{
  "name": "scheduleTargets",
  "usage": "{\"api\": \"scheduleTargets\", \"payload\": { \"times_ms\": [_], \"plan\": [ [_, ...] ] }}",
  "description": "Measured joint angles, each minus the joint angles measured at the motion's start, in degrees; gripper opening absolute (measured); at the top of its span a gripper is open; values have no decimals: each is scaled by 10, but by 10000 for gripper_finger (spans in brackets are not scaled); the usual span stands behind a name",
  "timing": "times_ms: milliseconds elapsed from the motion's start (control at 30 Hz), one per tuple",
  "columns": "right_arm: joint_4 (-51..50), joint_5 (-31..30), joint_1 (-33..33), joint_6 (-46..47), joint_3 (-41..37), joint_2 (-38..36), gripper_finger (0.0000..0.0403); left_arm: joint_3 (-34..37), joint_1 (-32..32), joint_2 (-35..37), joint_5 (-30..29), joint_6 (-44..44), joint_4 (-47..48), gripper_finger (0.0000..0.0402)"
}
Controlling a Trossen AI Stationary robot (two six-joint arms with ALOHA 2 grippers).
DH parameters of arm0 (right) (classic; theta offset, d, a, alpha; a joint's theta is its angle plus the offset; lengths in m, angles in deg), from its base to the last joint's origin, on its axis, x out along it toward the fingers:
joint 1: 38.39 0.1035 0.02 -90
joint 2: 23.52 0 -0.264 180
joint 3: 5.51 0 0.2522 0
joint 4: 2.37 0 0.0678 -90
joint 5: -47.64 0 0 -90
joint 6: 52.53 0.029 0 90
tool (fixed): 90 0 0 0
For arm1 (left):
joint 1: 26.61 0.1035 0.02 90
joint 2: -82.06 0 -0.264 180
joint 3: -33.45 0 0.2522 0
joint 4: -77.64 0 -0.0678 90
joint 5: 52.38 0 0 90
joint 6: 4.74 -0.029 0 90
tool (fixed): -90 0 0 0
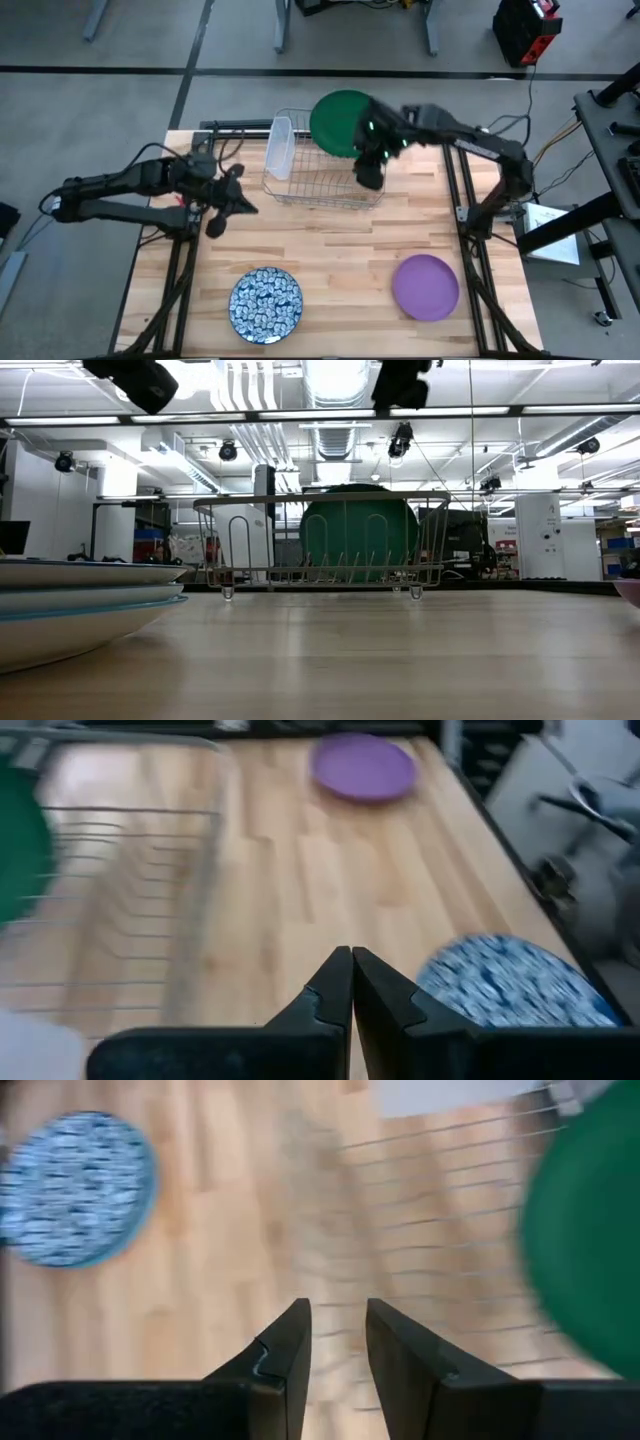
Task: Sort dishes
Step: Put the blue plate into the dish rack
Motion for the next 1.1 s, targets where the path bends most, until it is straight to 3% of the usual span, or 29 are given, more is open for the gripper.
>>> {"api": "scheduleTargets", "payload": {
  "times_ms": [167,333,567,767,1100],
  "plan": [
    [112,-13,108,120,-140,-79,77,2,-53,11,-1,11,23,0],
    [282,-68,213,245,-282,-148,73,22,-86,28,-2,13,28,0],
    [429,-140,301,382,-401,-178,81,87,-158,48,-5,39,1,0],
    [509,-140,324,527,-463,-154,82,103,-266,55,-90,128,-9,0],
    [527,-137,343,594,-466,-77,100,127,-482,7,-279,310,-16,0]
  ]
}}
